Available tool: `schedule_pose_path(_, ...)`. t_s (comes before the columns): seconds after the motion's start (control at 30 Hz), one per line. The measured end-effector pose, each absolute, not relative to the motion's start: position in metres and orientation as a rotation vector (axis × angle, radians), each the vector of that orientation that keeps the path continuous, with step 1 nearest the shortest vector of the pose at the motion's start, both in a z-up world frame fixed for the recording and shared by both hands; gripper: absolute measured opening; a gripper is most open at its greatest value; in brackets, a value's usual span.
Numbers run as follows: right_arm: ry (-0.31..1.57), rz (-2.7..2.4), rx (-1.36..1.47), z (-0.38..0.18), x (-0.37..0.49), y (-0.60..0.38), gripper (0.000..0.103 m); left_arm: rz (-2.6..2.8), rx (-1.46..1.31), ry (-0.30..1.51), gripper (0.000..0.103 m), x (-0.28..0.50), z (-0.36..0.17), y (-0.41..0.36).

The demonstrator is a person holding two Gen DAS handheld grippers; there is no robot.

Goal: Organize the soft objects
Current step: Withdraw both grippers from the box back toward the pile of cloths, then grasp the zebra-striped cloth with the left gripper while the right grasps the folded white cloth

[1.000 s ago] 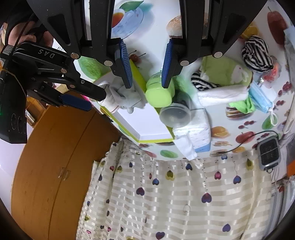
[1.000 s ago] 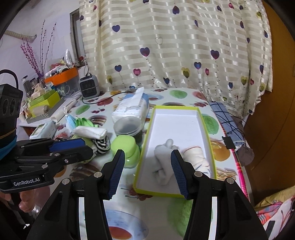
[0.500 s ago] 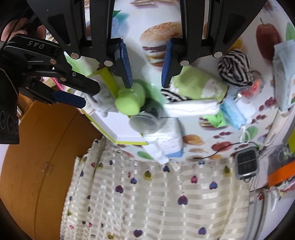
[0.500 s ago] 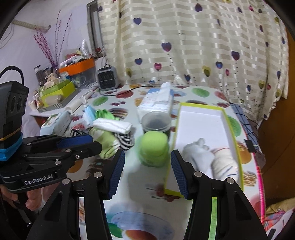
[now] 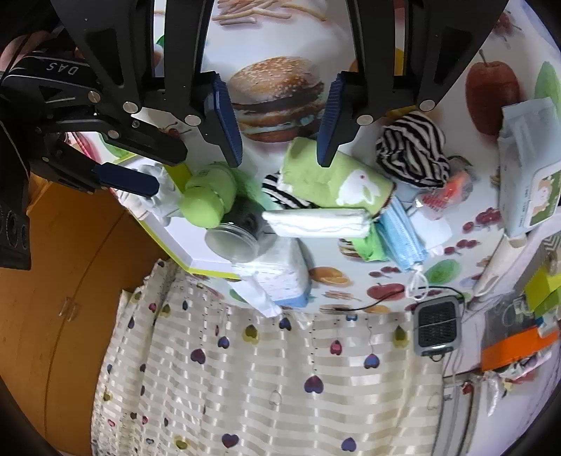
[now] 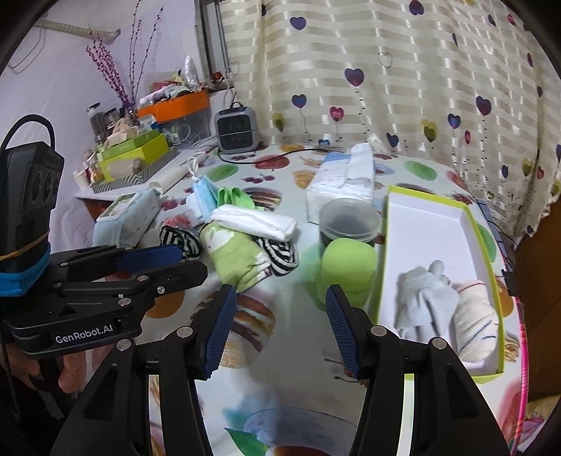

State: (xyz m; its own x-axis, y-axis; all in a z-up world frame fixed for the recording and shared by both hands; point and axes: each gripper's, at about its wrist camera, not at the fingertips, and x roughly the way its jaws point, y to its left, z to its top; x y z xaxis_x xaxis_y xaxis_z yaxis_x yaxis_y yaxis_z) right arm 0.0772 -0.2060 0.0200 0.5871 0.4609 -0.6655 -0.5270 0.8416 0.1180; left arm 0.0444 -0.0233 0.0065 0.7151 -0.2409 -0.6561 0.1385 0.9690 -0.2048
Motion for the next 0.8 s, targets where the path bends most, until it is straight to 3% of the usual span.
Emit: schedule_pose_path(0.8,0.752,0.662,-0.128,0.013,0.073,-0.173,0.058,-0.109,-0.202,0.732,0.046,0.031,-0.005,0.025)
